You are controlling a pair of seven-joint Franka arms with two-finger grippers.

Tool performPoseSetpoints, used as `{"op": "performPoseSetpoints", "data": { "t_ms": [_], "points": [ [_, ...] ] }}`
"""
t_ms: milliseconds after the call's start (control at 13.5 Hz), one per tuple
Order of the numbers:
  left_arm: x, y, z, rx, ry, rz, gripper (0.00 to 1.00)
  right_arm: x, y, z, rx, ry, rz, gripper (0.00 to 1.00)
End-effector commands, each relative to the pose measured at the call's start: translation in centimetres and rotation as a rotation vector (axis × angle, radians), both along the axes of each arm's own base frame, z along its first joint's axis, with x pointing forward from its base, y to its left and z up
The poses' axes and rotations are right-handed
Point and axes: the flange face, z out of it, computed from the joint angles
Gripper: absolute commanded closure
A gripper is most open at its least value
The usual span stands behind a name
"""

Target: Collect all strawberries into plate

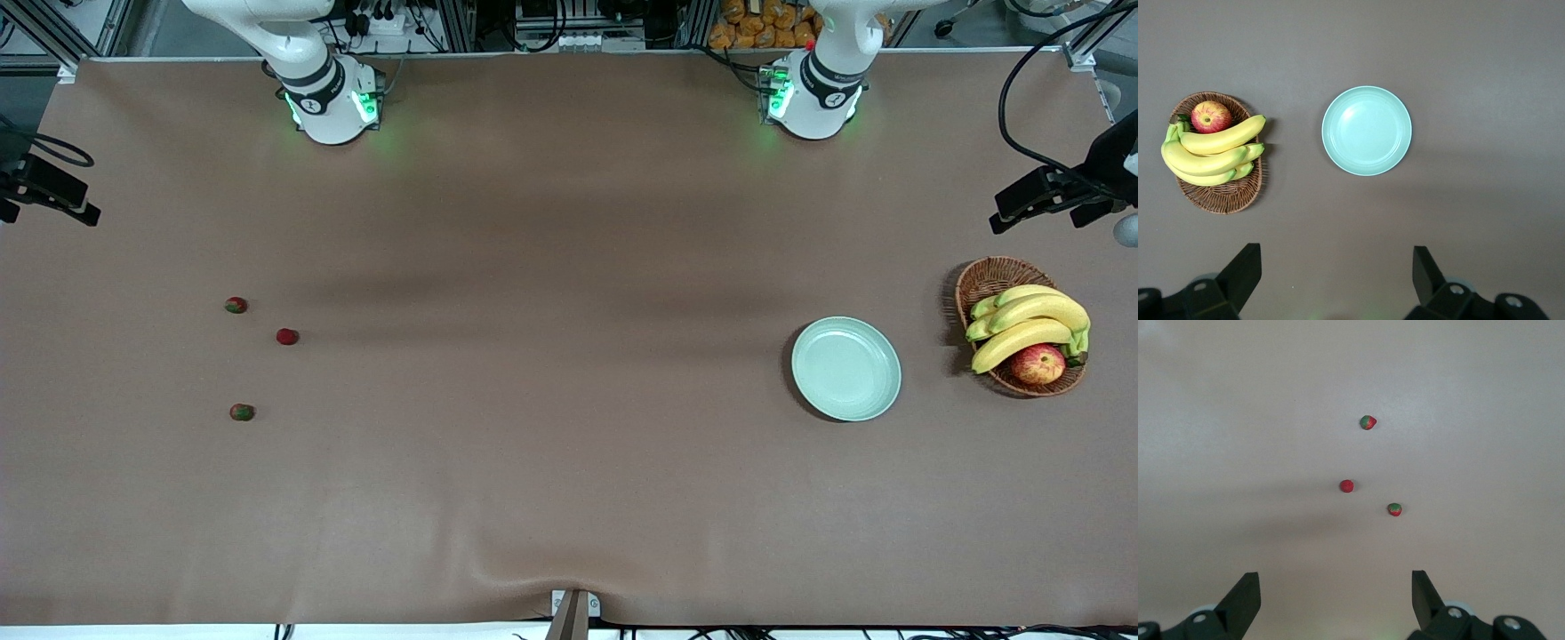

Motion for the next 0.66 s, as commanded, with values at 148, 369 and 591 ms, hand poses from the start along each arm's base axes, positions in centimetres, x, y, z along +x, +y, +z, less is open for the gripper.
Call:
{"op": "performPoseSetpoints", "data": {
  "t_ms": [148,369,591],
  "points": [
    [-0.2,0.0,0.7,0.004,0.013,-0.020,0.00,-0.1,0.0,0.2,0.011,0.001,-0.013,0.00],
    [-0.2,-0.3,0.5,0.006,0.017,-0.026,0.00,-0.1,0.0,0.2,0.012,0.001,-0.013,0.00],
    [-0.5,-1.6,-0.4,0.007,0.053,-0.052,0.00,0.0,0.4,-0.2,0.013,0.015,-0.005,0.00]
  ]
}}
